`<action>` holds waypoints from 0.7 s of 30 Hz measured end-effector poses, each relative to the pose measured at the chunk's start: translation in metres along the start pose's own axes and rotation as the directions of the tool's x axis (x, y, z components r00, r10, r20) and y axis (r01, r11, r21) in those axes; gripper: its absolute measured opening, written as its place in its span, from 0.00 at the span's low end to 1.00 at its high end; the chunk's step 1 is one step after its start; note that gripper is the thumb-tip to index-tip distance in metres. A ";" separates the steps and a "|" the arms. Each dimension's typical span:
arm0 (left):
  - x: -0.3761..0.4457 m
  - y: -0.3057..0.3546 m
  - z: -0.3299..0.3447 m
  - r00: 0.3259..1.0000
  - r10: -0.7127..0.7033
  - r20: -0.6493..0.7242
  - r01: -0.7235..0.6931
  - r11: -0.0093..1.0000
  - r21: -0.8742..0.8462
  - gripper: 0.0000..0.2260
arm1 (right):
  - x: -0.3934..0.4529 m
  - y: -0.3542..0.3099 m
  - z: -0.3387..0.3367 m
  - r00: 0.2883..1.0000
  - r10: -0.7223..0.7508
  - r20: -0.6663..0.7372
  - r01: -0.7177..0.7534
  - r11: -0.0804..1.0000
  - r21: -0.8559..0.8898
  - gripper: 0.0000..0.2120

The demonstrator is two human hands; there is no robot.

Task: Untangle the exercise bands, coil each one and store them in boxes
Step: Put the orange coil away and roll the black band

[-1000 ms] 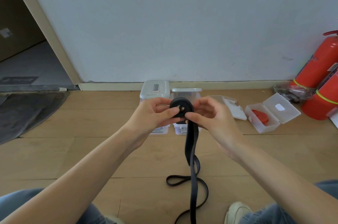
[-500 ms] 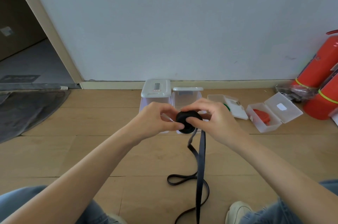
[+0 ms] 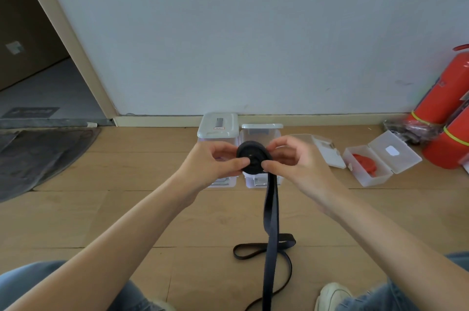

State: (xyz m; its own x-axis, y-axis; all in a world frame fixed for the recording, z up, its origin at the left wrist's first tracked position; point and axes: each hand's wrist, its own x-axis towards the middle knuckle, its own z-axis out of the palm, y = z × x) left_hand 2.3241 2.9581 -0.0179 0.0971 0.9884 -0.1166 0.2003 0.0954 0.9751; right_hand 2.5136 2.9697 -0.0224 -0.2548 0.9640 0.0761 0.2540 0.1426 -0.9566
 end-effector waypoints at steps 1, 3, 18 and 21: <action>0.000 0.000 -0.002 1.000 0.018 0.022 -0.020 0.994 0.109 0.07 | 0.000 0.001 -0.001 0.999 -0.038 0.021 0.040 0.995 -0.094 0.11; 0.000 0.001 -0.003 0.994 0.058 0.087 -0.085 0.933 0.348 0.08 | -0.001 0.003 0.002 0.989 -0.100 0.106 0.130 0.937 -0.324 0.12; -0.004 -0.002 -0.013 0.977 -0.031 0.210 -0.032 0.956 0.291 0.08 | -0.006 -0.003 0.002 0.972 0.095 0.217 -0.099 0.995 0.005 0.19; 0.000 0.004 -0.022 0.996 0.013 0.084 -0.017 0.999 0.051 0.07 | -0.005 -0.002 0.001 0.977 0.127 0.170 -0.154 0.975 0.160 0.18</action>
State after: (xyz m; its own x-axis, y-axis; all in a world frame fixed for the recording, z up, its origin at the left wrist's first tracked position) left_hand 2.3035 2.9610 -0.0102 0.1817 0.9761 -0.1196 0.2483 0.0721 0.9660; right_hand 2.5133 2.9647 -0.0211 -0.3757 0.9219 -0.0946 0.1376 -0.0455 -0.9894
